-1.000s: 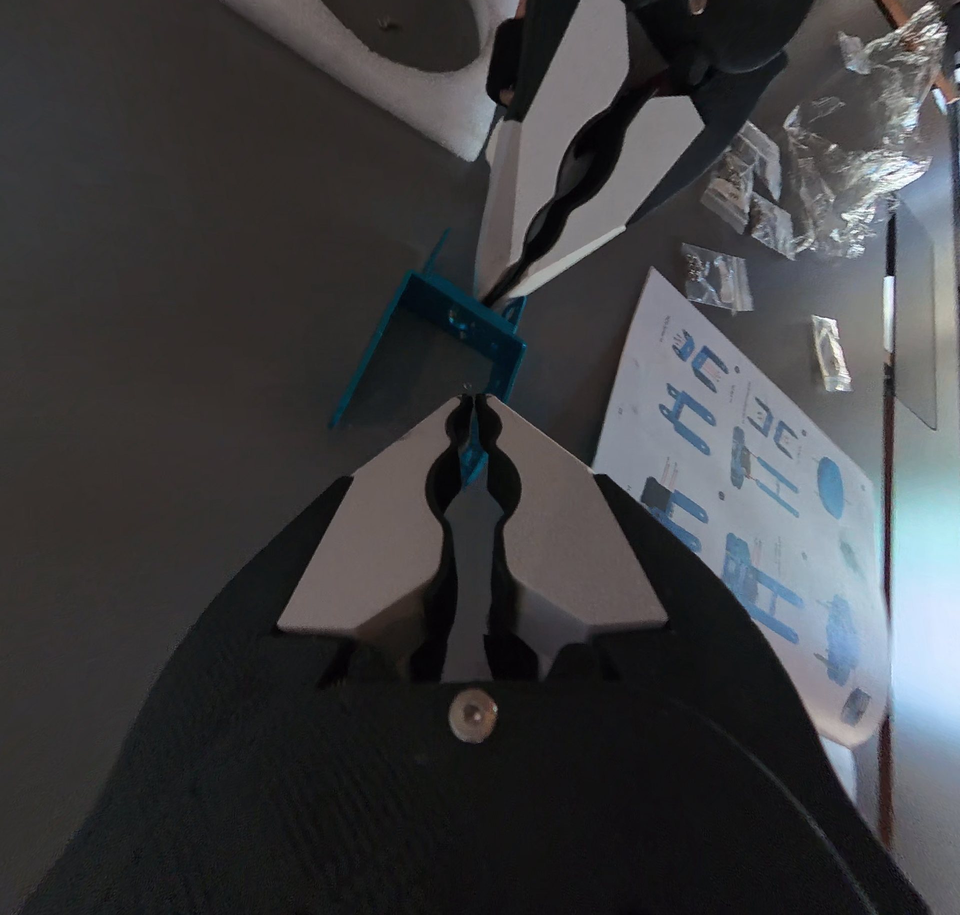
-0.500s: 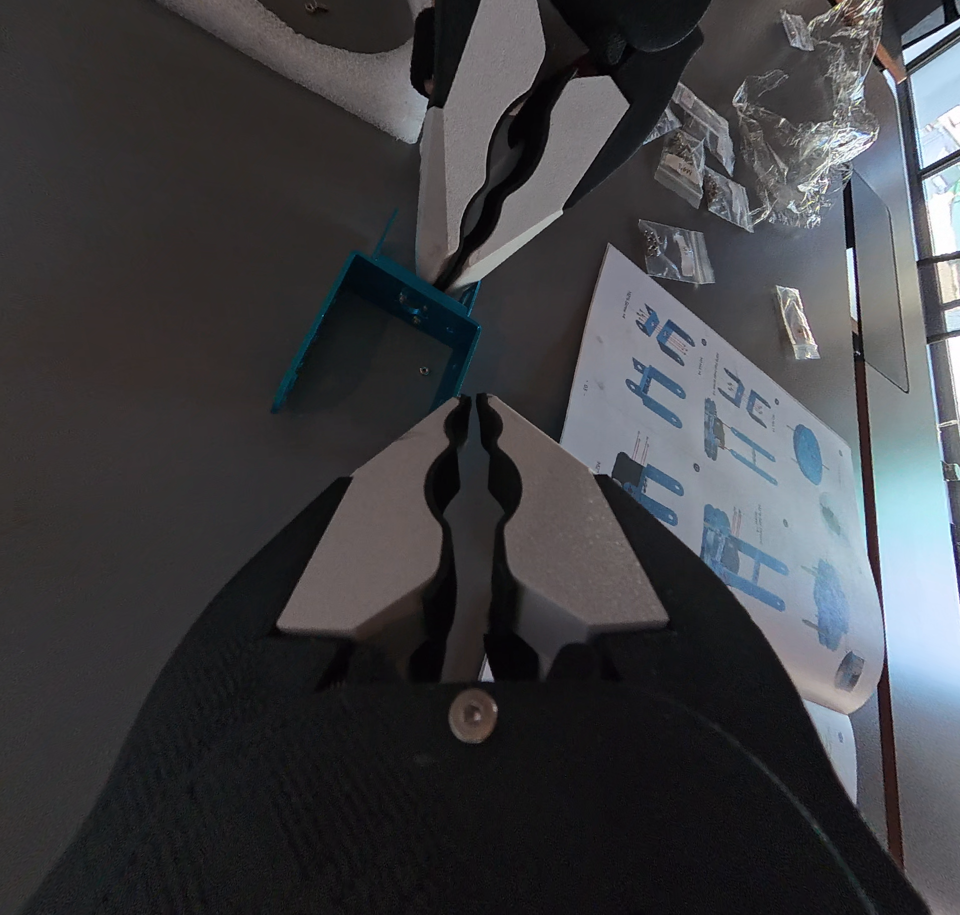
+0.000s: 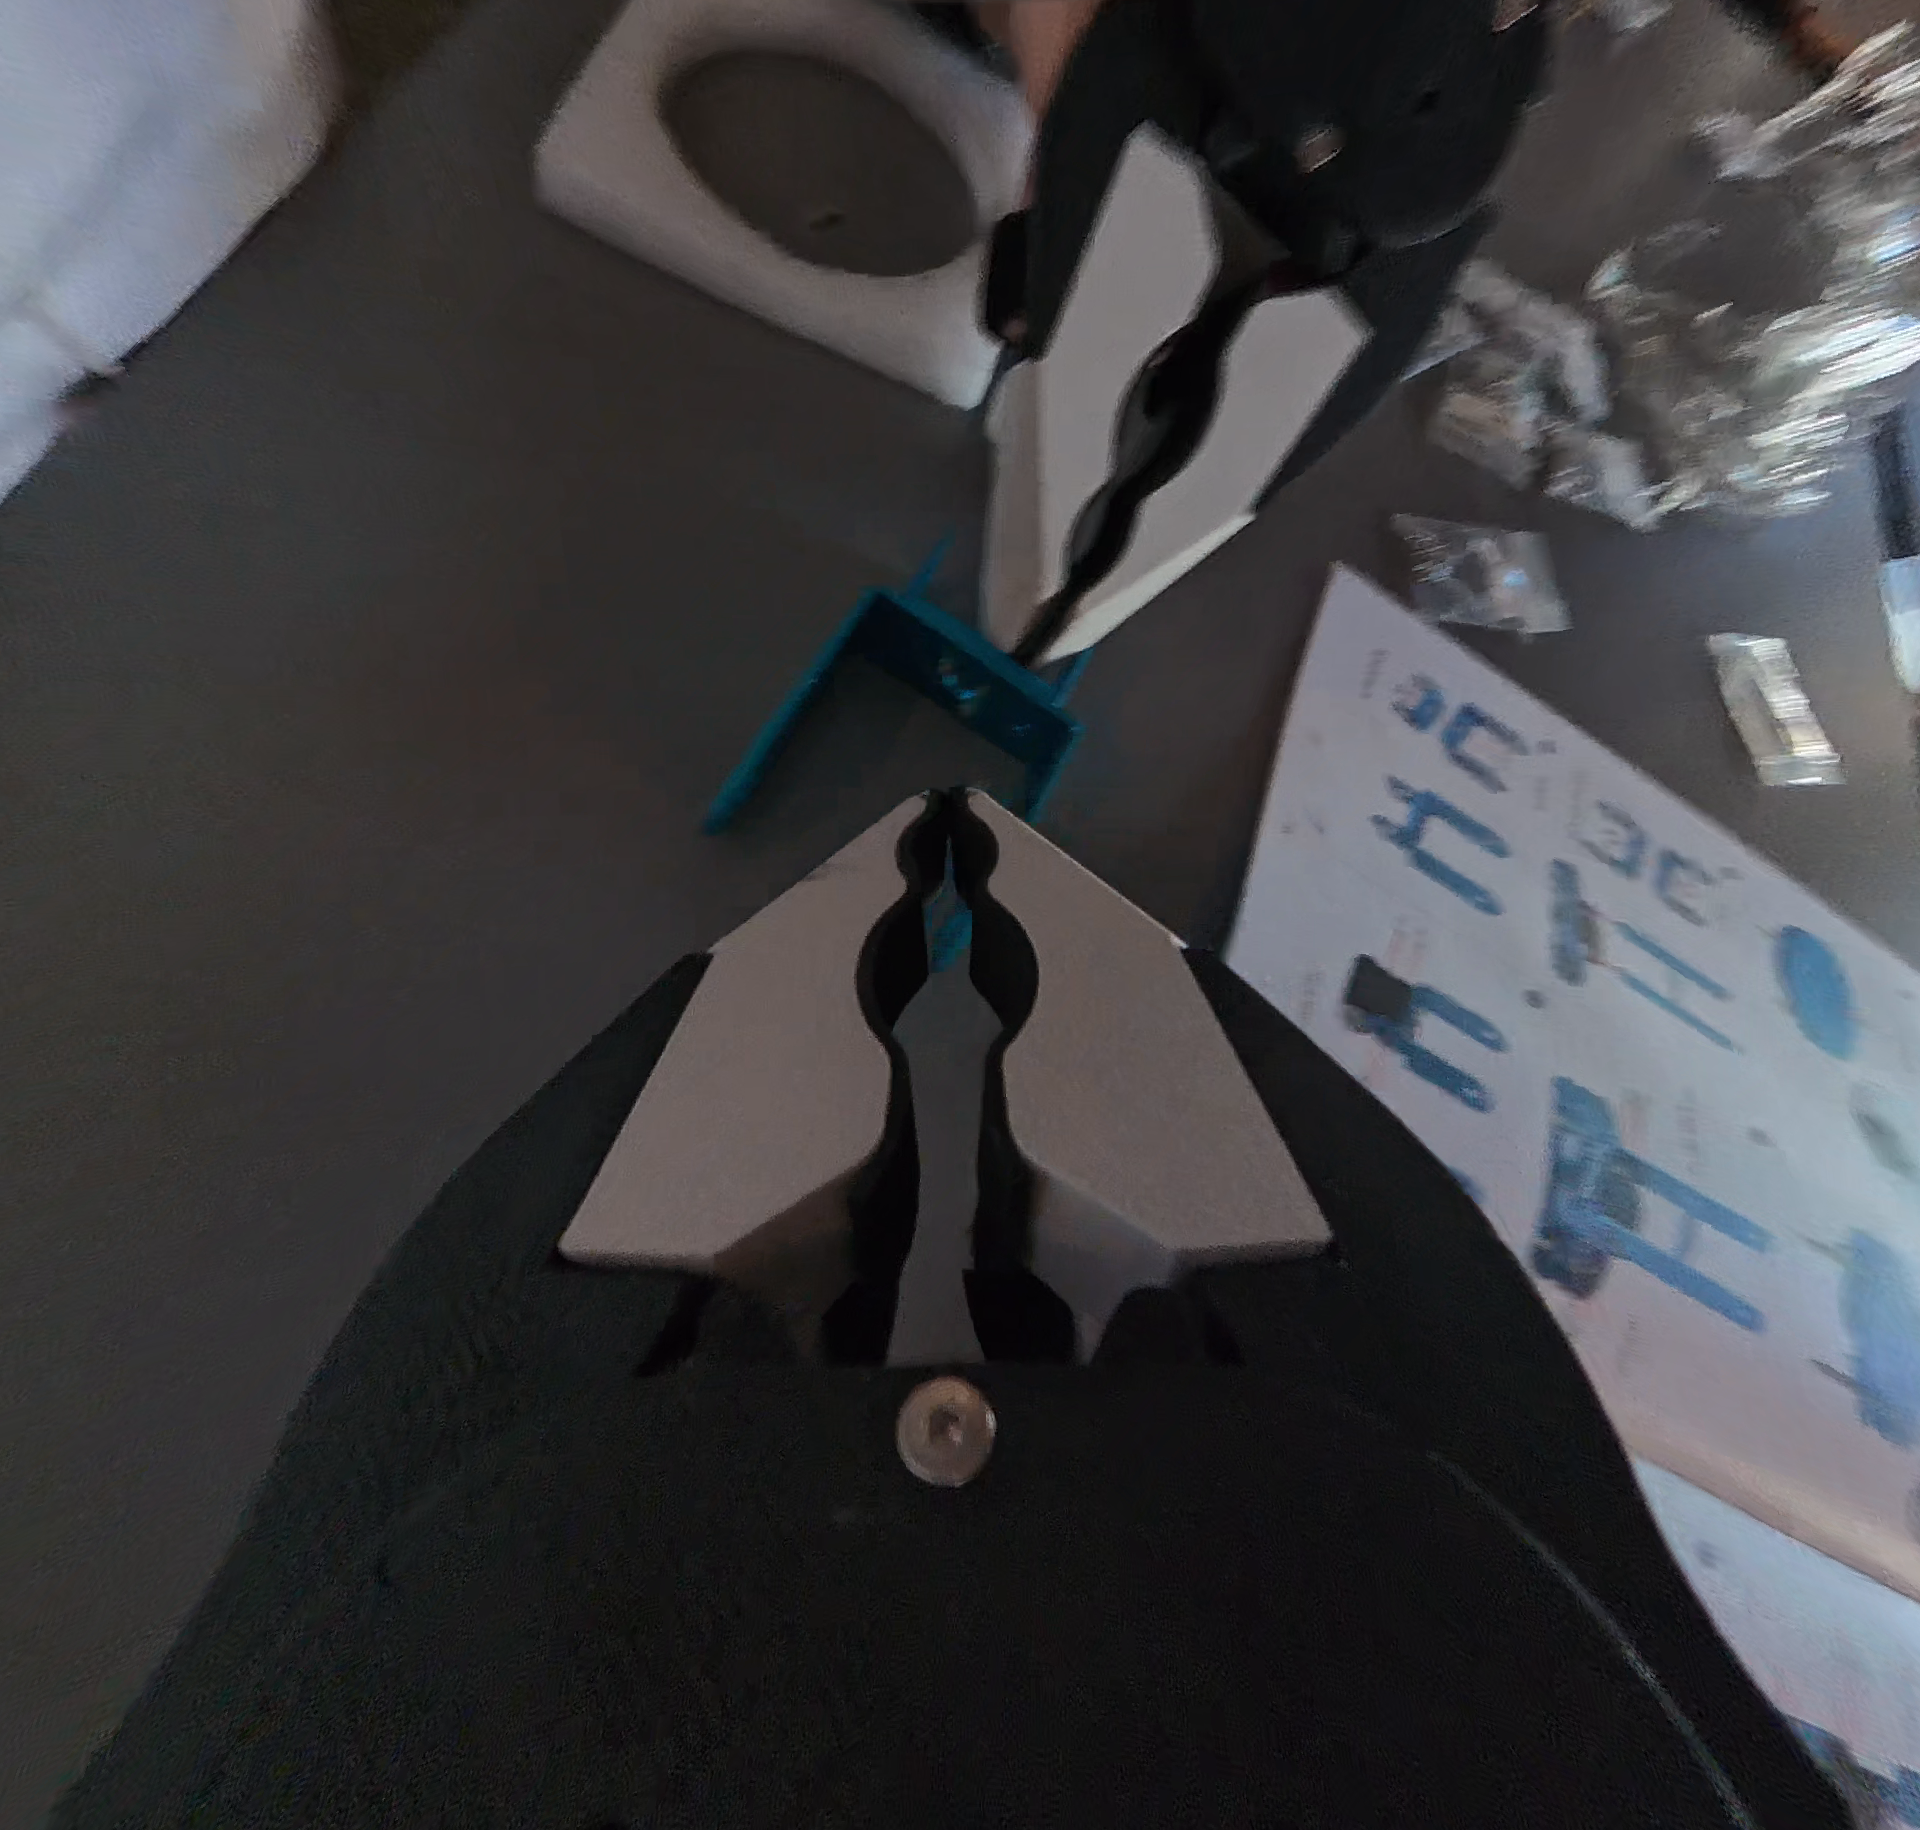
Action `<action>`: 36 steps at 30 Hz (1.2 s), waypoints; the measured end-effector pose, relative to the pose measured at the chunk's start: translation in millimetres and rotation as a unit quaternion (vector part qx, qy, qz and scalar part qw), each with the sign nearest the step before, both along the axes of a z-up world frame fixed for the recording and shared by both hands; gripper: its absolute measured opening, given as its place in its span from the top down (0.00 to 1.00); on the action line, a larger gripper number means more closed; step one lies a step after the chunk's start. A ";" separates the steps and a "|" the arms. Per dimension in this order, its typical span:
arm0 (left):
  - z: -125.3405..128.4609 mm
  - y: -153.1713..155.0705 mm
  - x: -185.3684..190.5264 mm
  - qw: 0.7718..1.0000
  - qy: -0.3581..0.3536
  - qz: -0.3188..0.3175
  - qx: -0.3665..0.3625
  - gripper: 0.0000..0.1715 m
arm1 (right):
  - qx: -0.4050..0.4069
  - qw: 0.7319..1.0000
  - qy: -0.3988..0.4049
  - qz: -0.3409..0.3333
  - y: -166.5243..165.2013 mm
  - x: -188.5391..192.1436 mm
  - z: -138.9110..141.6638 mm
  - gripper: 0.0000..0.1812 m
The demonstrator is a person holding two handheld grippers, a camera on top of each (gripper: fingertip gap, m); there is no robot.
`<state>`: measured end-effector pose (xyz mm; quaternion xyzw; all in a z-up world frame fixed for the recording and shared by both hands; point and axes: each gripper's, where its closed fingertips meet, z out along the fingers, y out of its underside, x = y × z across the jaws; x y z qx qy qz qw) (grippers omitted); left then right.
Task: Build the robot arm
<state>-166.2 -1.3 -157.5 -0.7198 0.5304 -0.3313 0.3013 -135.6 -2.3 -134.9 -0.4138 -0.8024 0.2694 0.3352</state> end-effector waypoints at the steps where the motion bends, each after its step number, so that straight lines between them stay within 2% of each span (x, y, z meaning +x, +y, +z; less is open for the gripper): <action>1: 0.1 0.3 0.1 1.000 -0.001 0.000 0.000 1.00 | 0.000 0.999 -0.033 0.008 -2.7 6.2 -8.8 1.00; 4: 0.6 1.8 0.0 1.000 -0.004 0.003 -0.002 1.00 | 0.041 0.997 -0.057 -0.009 12.9 8.4 -22.5 1.00; 19: 1.5 7.9 4.2 1.000 -0.010 0.014 0.001 1.00 | -0.013 1.000 -0.012 -0.024 12.2 -18.0 -23.5 0.97; 23: 0.9 7.9 4.2 1.000 -0.008 0.015 0.001 1.00 | -0.041 0.998 -0.045 -0.036 11.6 -21.5 -23.8 0.96; 27: 1.0 7.9 4.1 1.000 -0.009 0.015 0.000 1.00 | -0.089 0.989 -0.110 -0.045 10.8 -19.7 -25.1 0.93; 31: 0.4 7.5 4.2 1.000 -0.007 0.015 0.000 1.00 | -0.075 0.988 -0.129 -0.034 15.1 -21.4 -21.3 0.93; 36: -0.6 7.6 4.1 1.000 -0.003 0.015 0.002 1.00 | -0.070 0.981 -0.181 -0.024 11.6 -16.5 -31.1 0.94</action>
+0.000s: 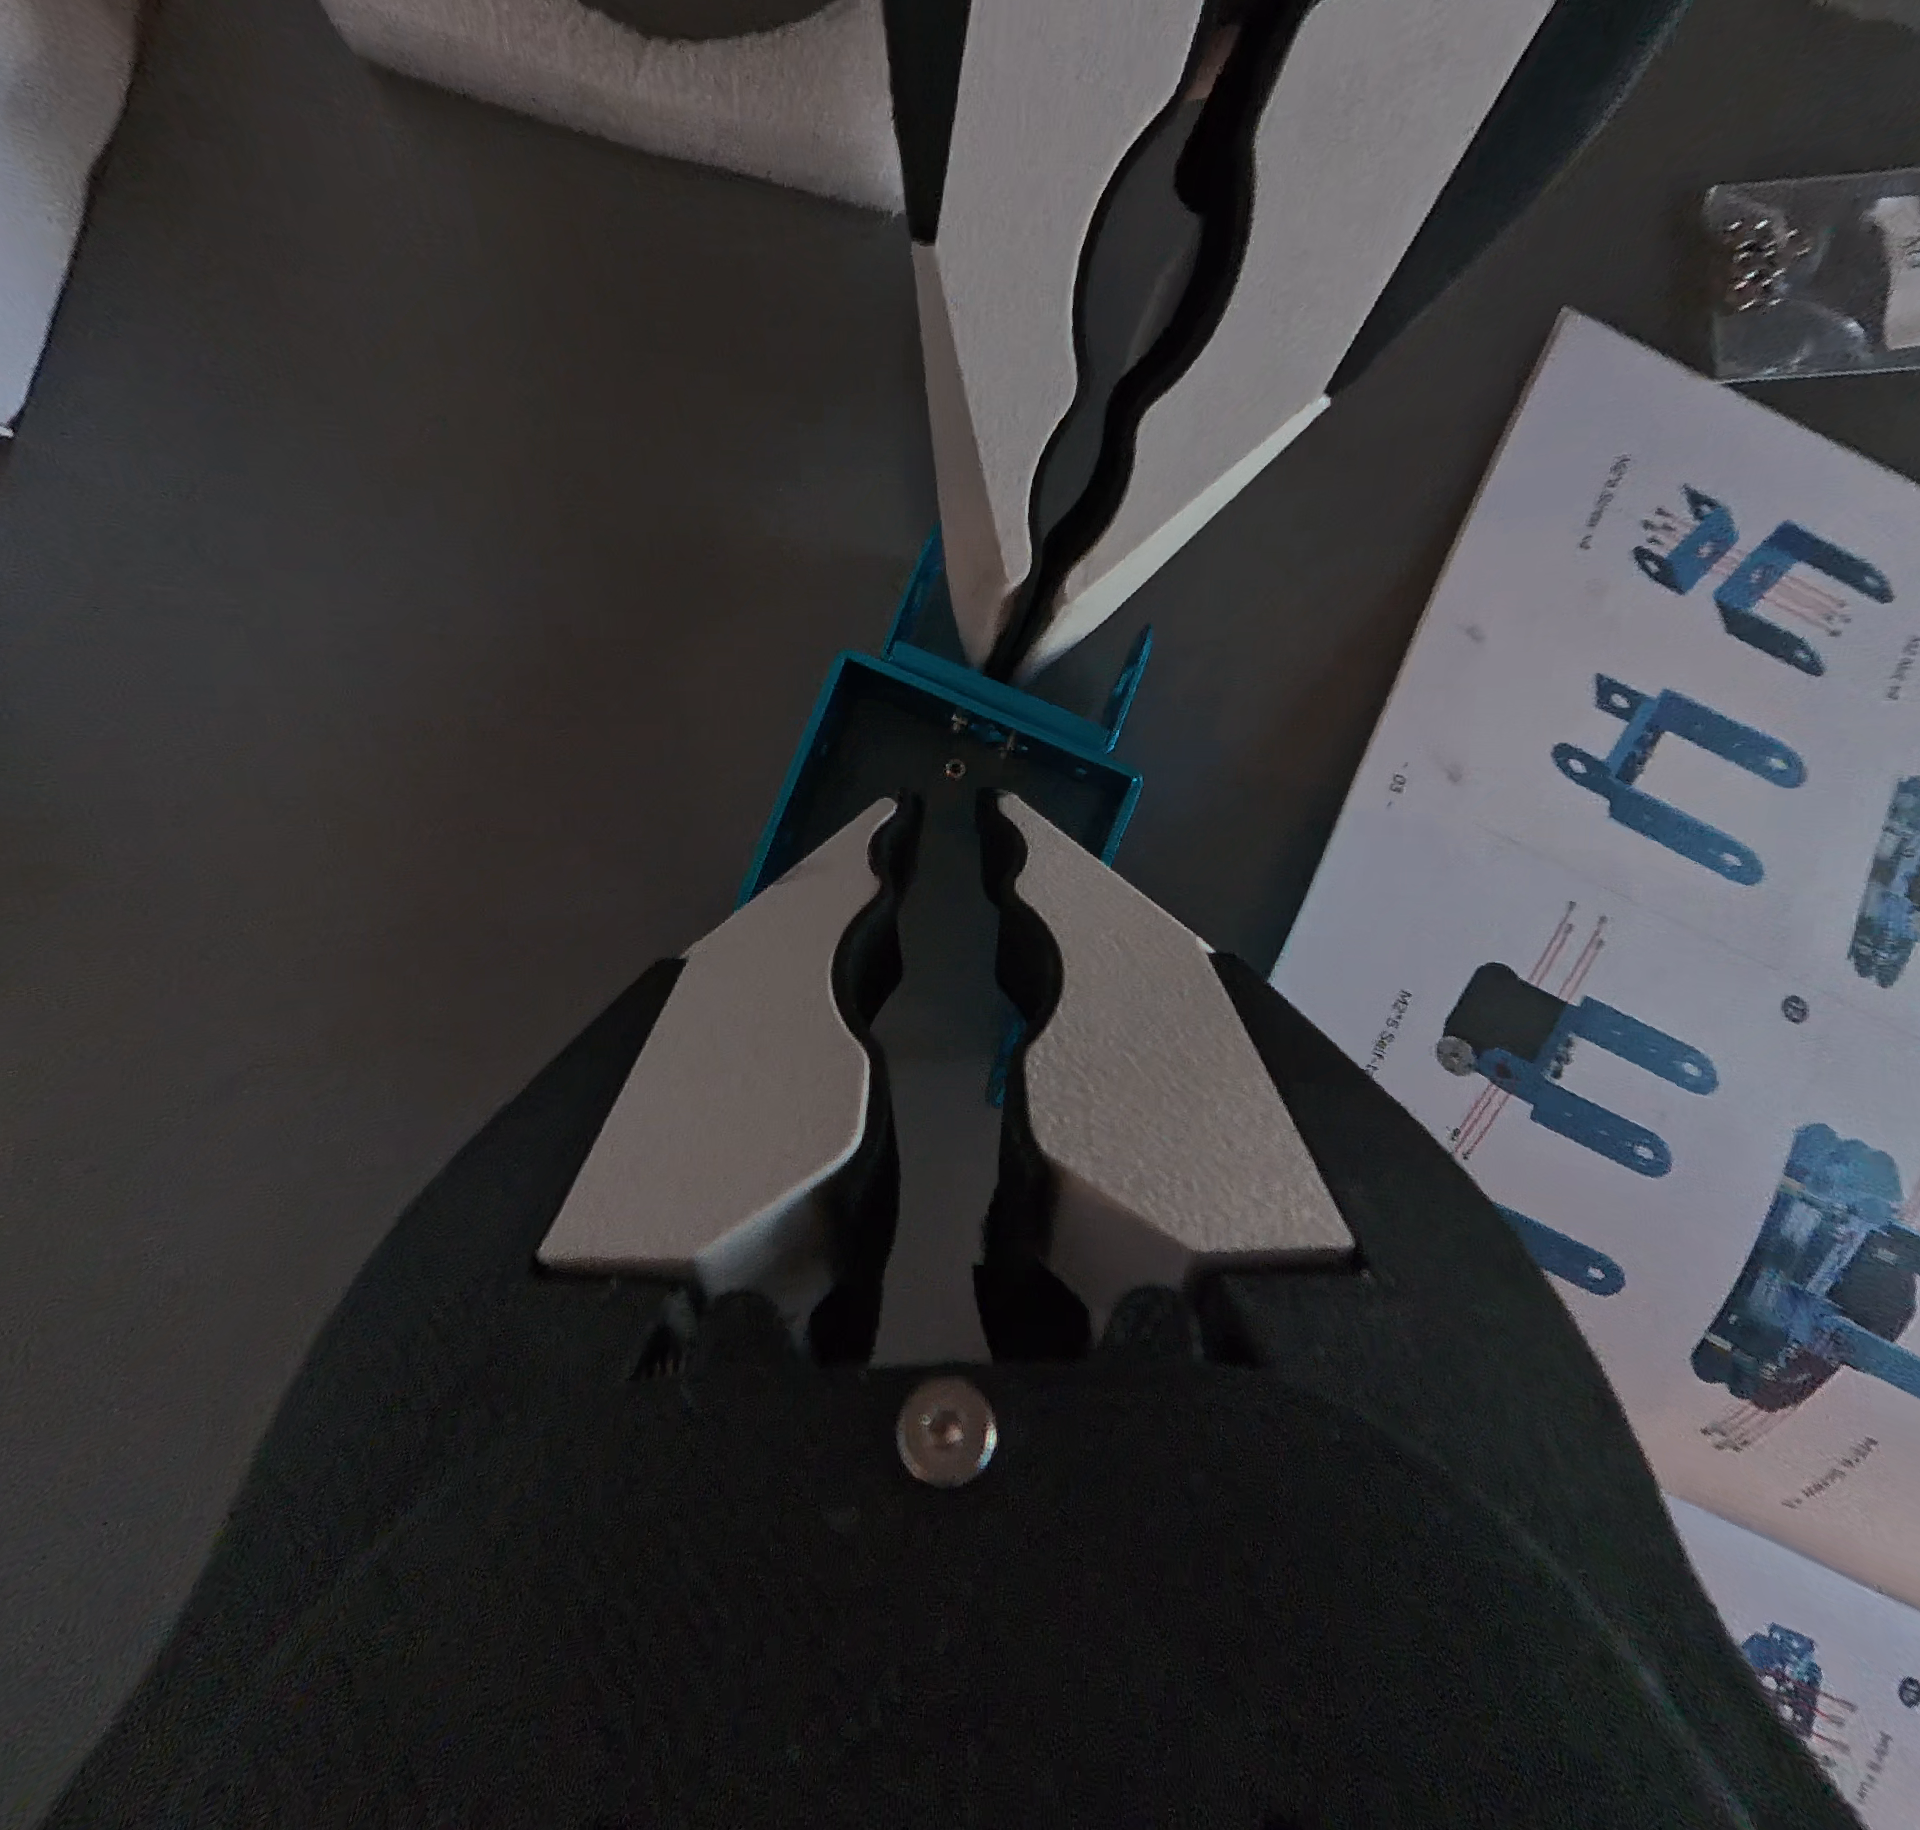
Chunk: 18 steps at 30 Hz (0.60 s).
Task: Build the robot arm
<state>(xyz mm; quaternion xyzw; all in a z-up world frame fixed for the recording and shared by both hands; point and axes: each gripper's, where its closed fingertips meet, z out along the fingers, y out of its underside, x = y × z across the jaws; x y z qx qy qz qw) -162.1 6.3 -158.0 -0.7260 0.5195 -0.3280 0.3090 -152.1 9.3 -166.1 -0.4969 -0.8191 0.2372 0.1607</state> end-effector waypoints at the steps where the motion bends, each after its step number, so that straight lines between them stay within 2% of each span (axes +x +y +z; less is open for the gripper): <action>1: -0.2 -0.1 -0.2 1.000 0.001 0.000 0.001 1.00 | 0.004 1.000 -0.004 0.002 -0.4 1.1 -2.0 0.94; 4: -1.2 0.2 -3.8 1.000 0.008 0.001 0.003 1.00 | 0.016 1.000 -0.007 0.005 0.6 5.2 -0.3 0.94; 8: 12.8 2.1 -16.6 1.000 0.002 0.012 0.018 0.99 | 0.005 1.000 0.025 -0.016 6.8 12.9 27.5 0.93; 9: 20.7 3.7 -19.1 0.999 -0.012 0.018 0.027 0.93 | 0.000 0.999 0.038 -0.027 10.2 15.0 36.4 0.92; 10: 30.3 4.3 -19.4 0.999 -0.034 0.019 0.035 0.82 | -0.007 0.998 0.047 -0.037 13.6 17.5 44.2 0.91; 12: 46.0 6.7 -15.9 0.995 -0.076 0.023 0.056 0.55 | -0.019 0.996 0.065 -0.051 20.1 21.5 56.3 0.89; 13: 49.9 6.2 -11.9 0.993 -0.088 0.018 0.071 0.49 | -0.026 0.996 0.069 -0.056 22.6 23.3 59.4 0.88; 15: 46.8 2.4 -0.5 0.992 -0.085 0.004 0.093 0.44 | -0.033 0.995 0.070 -0.066 28.4 26.3 60.1 0.88; 18: 28.8 4.0 9.5 0.993 -0.025 -0.005 0.118 0.48 | -0.040 0.995 0.065 -0.071 31.4 28.3 55.3 0.87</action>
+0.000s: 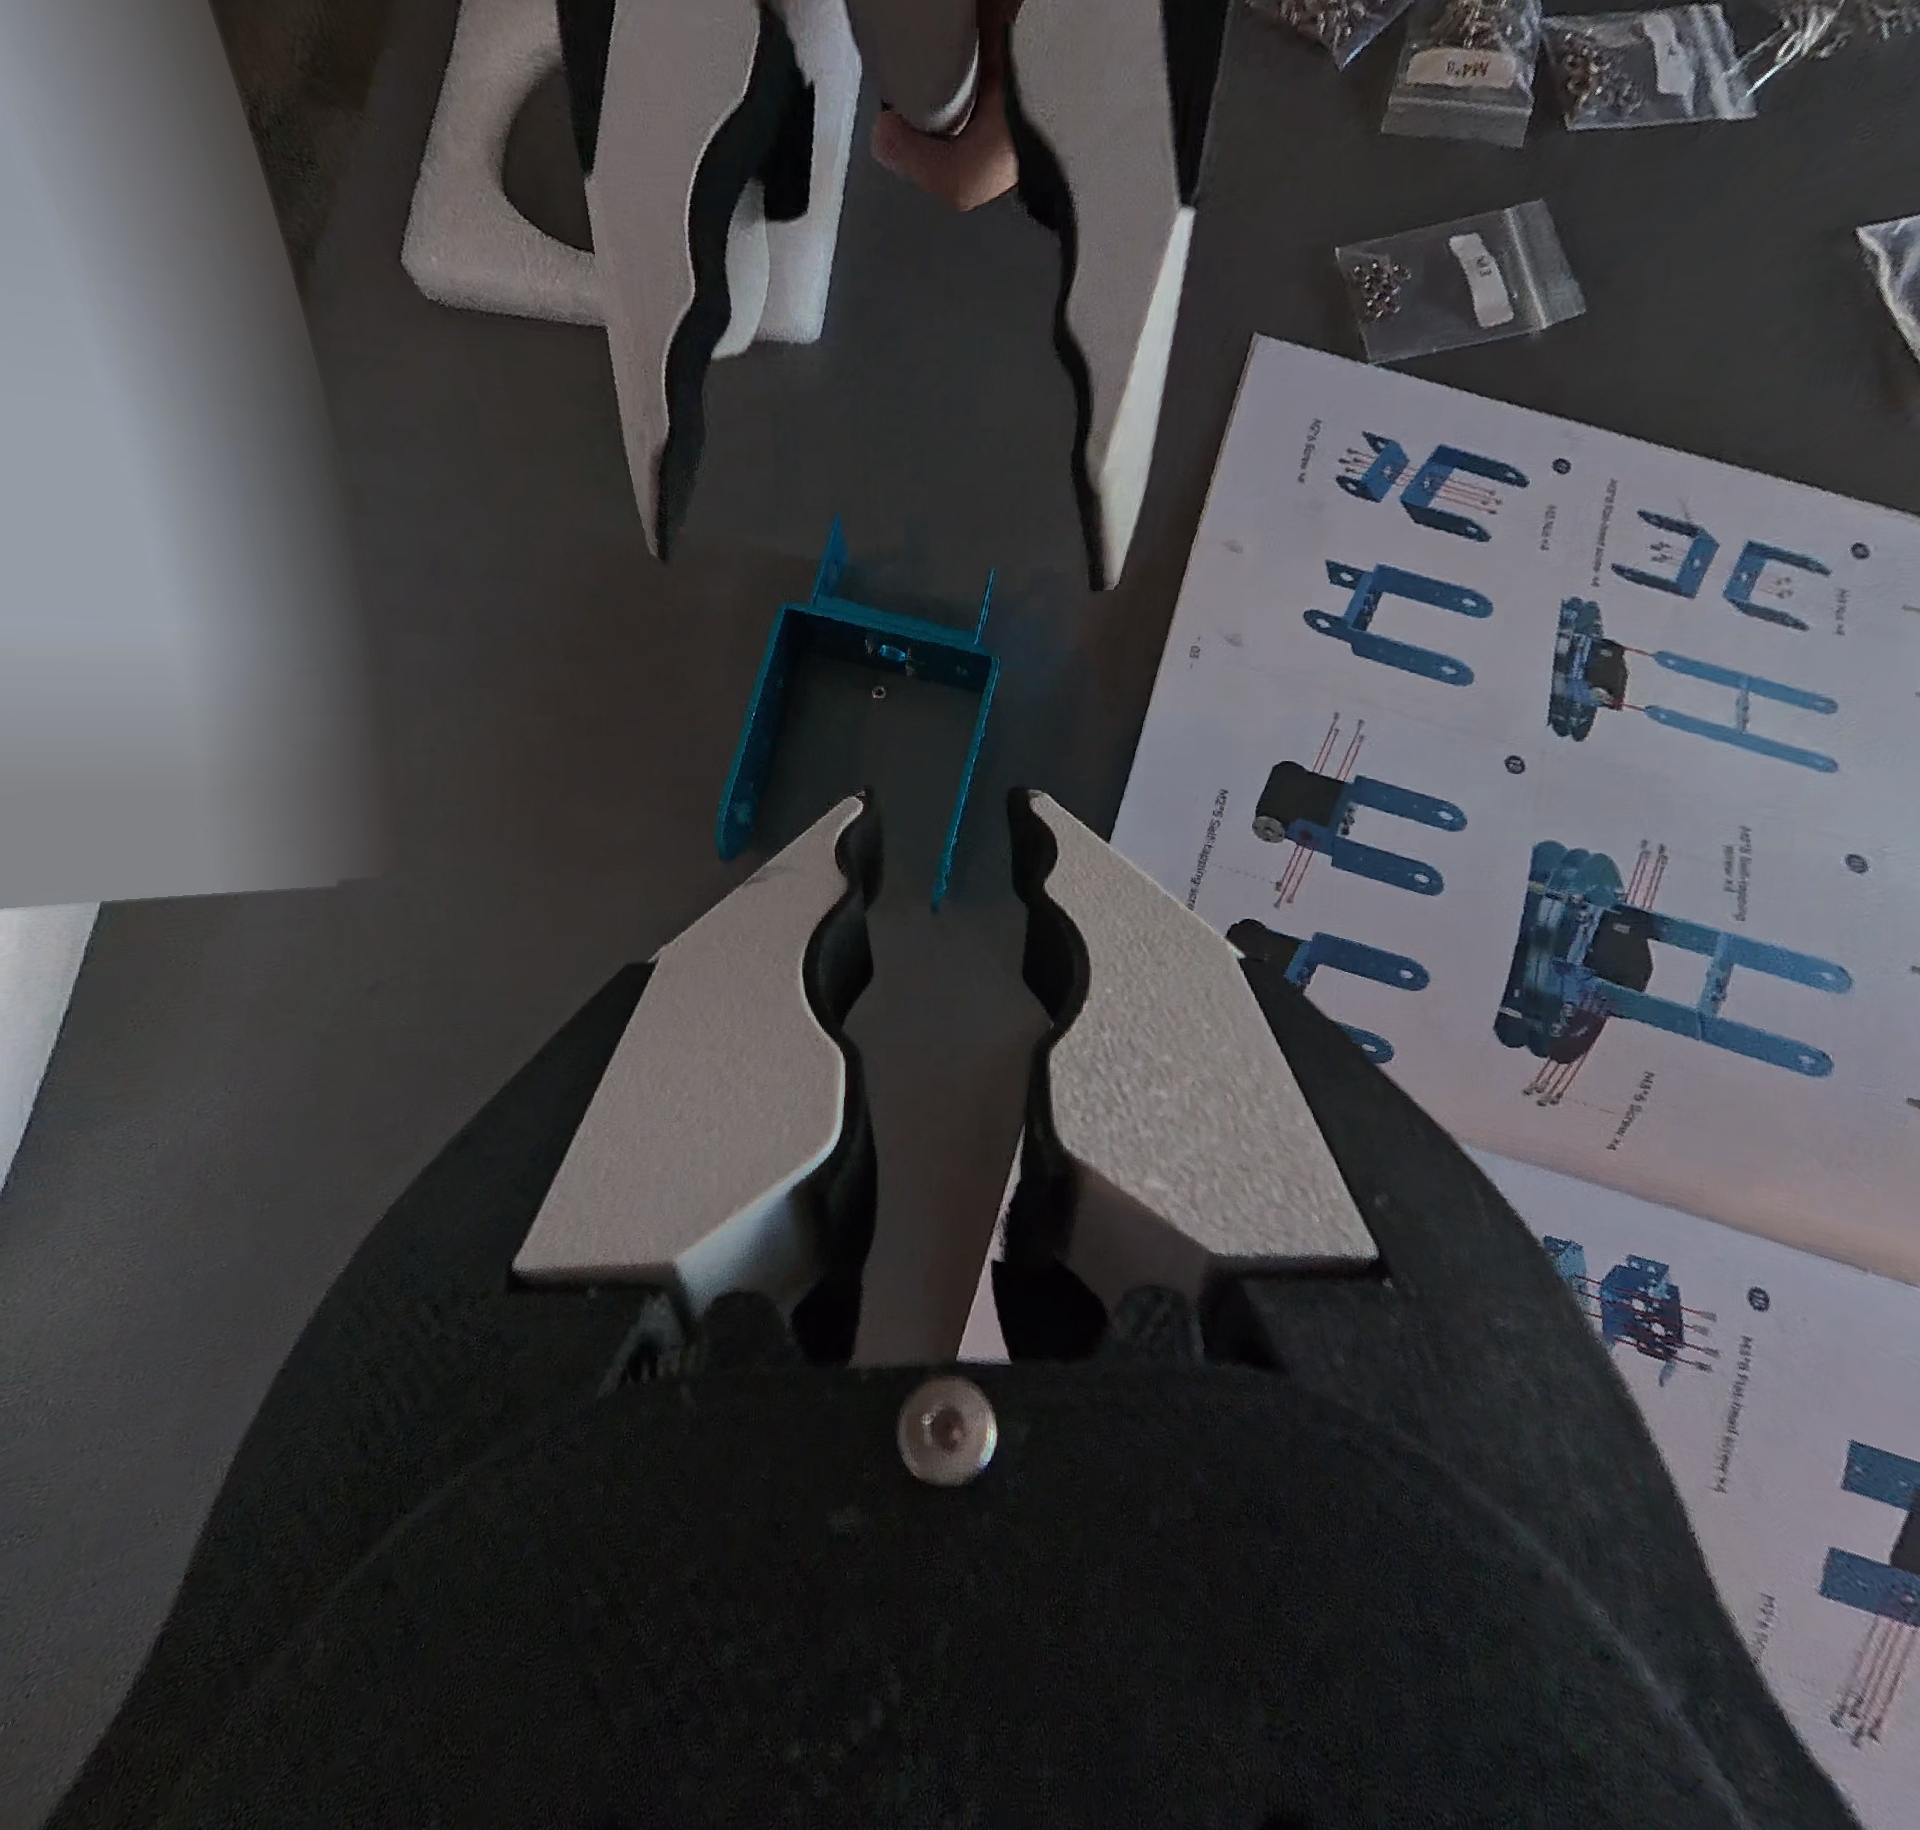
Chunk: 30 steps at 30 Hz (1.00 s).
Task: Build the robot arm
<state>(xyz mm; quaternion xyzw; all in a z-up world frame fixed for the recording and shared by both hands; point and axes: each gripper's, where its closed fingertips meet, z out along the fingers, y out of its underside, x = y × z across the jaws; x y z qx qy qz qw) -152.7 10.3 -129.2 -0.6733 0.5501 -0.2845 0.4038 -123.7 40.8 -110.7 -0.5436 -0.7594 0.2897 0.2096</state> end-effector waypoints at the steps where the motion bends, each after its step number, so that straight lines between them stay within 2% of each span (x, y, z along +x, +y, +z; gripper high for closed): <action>1: -3.9 0.6 1.9 1.000 0.010 -0.003 0.007 0.51 | 0.002 1.000 -0.001 -0.001 0.9 0.0 -1.7 0.87; 3: -9.0 3.6 4.1 1.000 0.018 -0.002 0.008 0.56 | 0.004 1.000 -0.006 0.000 0.6 0.3 -4.6 0.87; 14: -25.3 3.1 9.4 0.999 0.035 -0.023 -0.027 0.59 | 0.007 1.000 -0.015 0.008 -1.7 -0.5 -11.4 0.87; 17: -25.0 1.3 8.7 0.999 0.036 -0.030 -0.025 0.65 | 0.003 1.000 -0.019 0.010 -3.3 -0.9 -14.6 0.87; 30: -25.3 -0.7 -3.7 0.998 0.045 -0.025 -0.024 0.66 | -0.008 0.998 0.001 0.056 -30.9 -20.6 -30.3 0.91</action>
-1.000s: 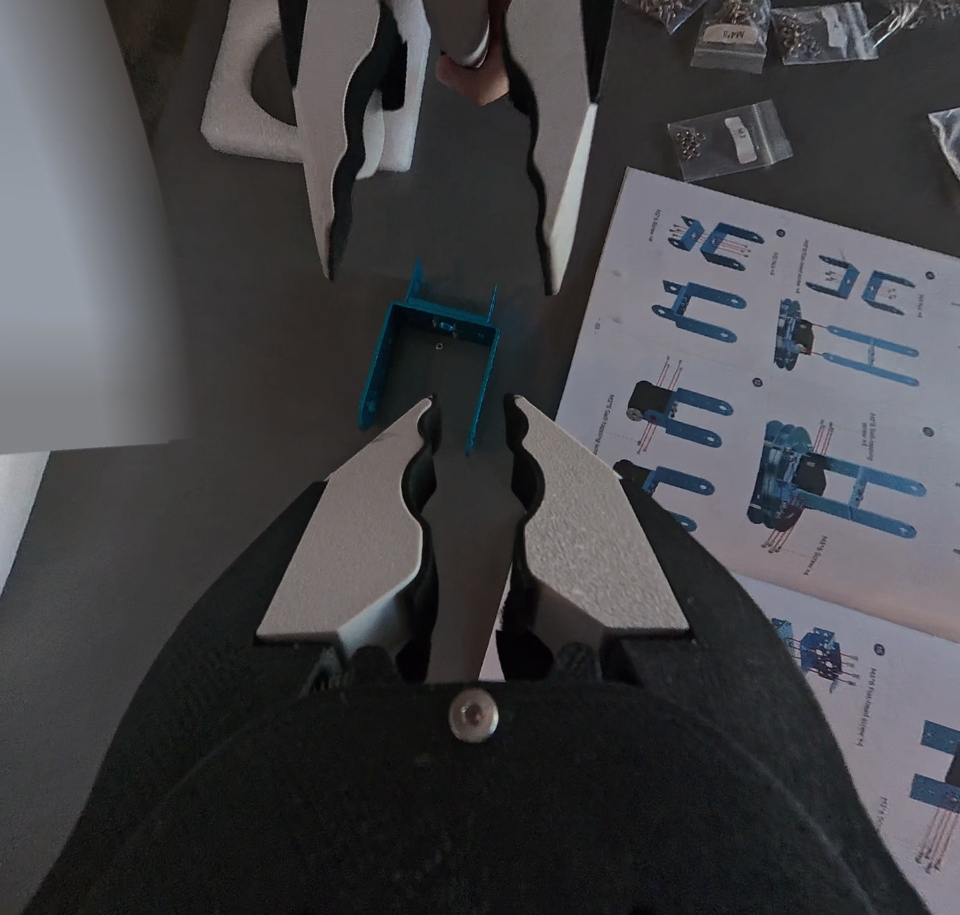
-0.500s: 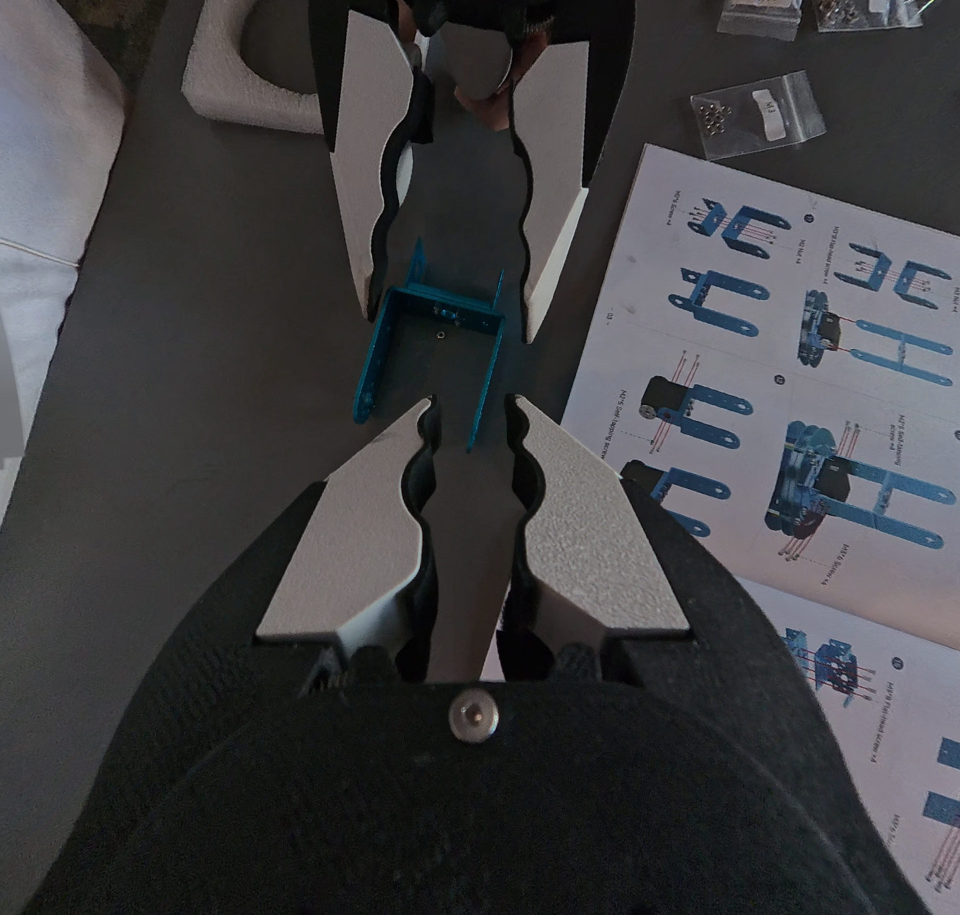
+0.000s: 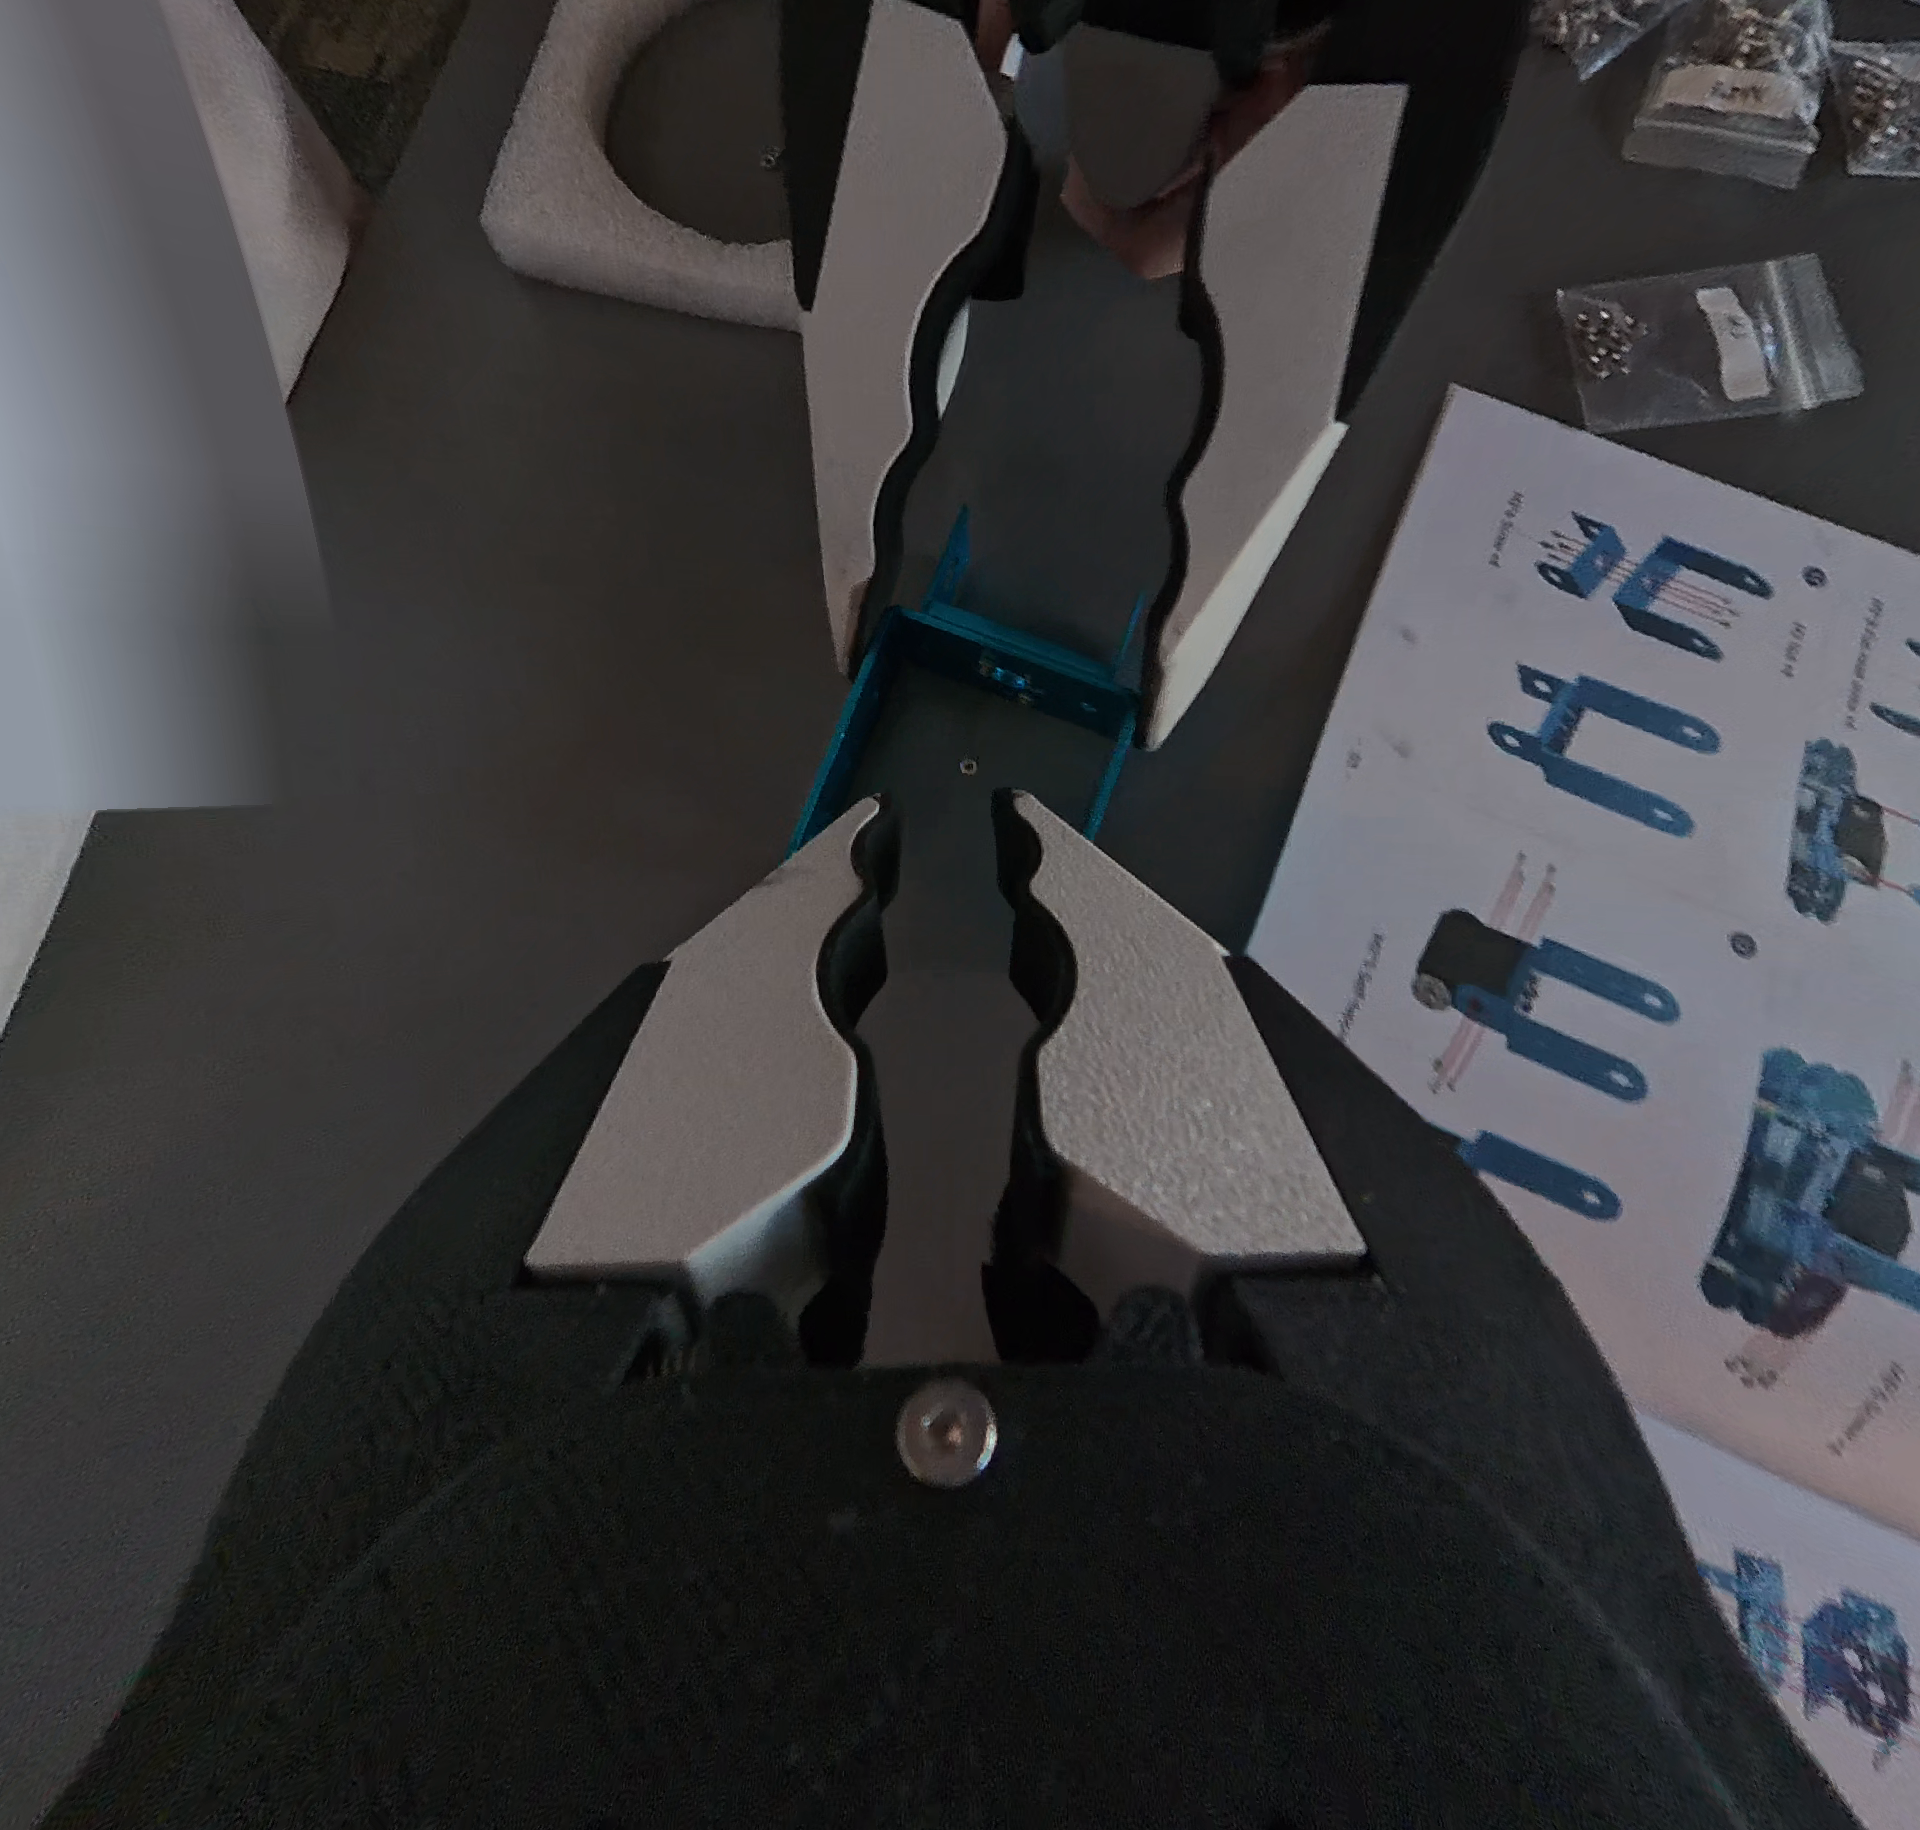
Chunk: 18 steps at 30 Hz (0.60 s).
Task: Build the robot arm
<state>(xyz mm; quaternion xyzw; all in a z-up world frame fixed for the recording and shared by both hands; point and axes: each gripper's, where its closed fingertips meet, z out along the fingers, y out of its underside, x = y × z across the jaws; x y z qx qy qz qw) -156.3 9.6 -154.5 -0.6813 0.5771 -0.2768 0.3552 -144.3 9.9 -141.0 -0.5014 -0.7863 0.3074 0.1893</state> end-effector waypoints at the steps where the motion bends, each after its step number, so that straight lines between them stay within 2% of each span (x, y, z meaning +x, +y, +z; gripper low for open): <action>1: -0.1 -0.4 -1.6 1.000 0.000 0.001 0.000 0.66 | 0.003 1.000 0.001 0.001 -2.1 -3.1 -2.3 0.92; 9: -1.0 -5.2 -13.8 1.000 0.007 0.008 -0.004 0.65 | 0.032 0.999 -0.013 -0.002 -3.1 -14.6 -22.8 0.93; 13: 1.8 -7.0 -18.9 1.000 0.012 0.017 -0.009 0.55 | 0.028 0.999 -0.029 -0.005 -3.2 -14.6 -24.7 0.94; 16: 12.2 -3.9 -32.9 0.999 0.016 0.036 0.000 0.57 | 0.051 0.997 -0.056 0.004 -1.1 -11.7 -27.6 0.94; 18: 20.8 -4.8 -43.8 0.999 0.013 0.049 -0.015 0.64 | 0.062 0.995 -0.072 0.016 -1.1 -10.3 -27.1 0.94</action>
